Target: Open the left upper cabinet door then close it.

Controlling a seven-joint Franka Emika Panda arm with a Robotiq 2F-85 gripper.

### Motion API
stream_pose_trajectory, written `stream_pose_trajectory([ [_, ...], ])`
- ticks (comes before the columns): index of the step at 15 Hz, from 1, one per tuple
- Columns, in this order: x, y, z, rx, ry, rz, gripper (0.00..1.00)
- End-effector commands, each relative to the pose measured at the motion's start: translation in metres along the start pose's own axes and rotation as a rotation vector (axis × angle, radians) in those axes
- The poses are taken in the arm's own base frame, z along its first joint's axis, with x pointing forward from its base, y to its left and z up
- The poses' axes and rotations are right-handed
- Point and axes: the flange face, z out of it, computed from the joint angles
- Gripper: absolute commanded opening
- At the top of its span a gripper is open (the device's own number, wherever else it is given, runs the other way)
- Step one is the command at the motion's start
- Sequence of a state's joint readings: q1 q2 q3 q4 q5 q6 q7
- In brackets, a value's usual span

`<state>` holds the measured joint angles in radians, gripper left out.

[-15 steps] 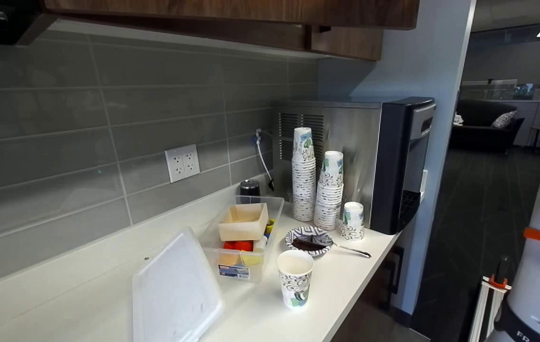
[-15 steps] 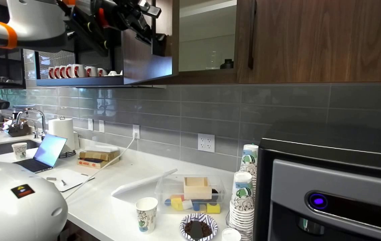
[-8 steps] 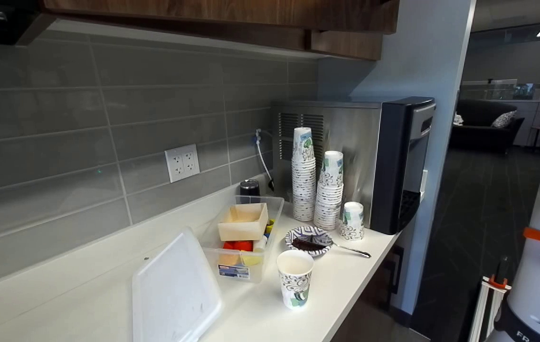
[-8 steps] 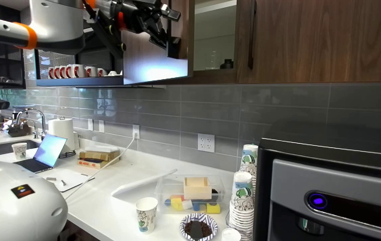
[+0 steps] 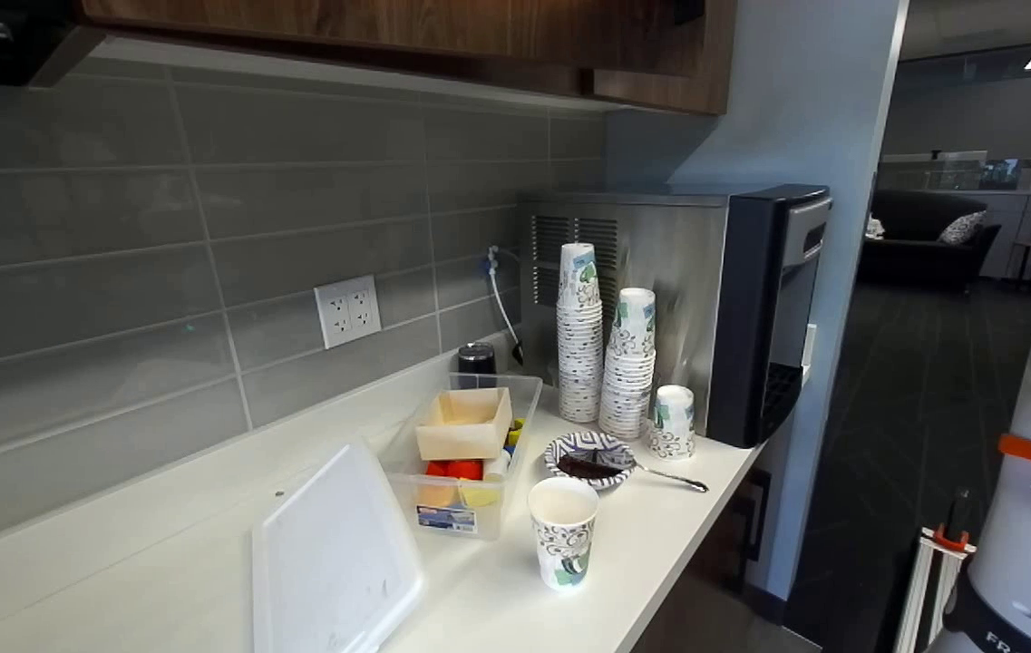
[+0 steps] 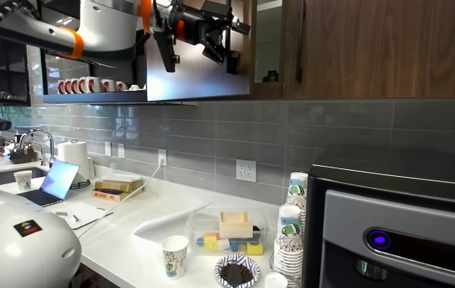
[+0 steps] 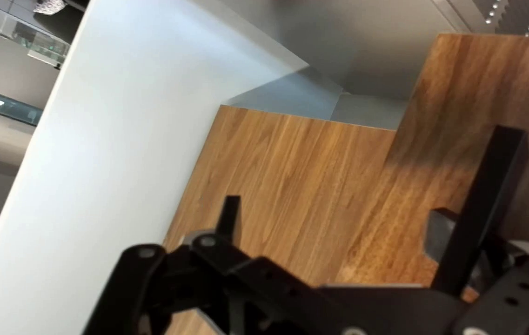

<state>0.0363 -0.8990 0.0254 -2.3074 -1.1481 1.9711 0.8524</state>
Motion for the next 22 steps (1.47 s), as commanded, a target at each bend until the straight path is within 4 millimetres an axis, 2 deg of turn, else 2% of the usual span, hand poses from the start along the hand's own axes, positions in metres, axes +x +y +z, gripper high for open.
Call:
stream_pose_trajectory([
  [1, 0.046, 0.007, 0.023, 0.03, 0.051, -0.004, 1.0],
  [8, 0.083, -0.034, 0.058, 0.146, 0.061, -0.023, 1.0],
  [14, 0.107, -0.07, 0.07, 0.196, 0.079, -0.048, 1.0],
  [18, 0.116, -0.089, 0.074, 0.206, 0.078, -0.052, 1.0],
  [22, 0.112, -0.1, 0.067, 0.23, 0.069, -0.068, 1.0],
])
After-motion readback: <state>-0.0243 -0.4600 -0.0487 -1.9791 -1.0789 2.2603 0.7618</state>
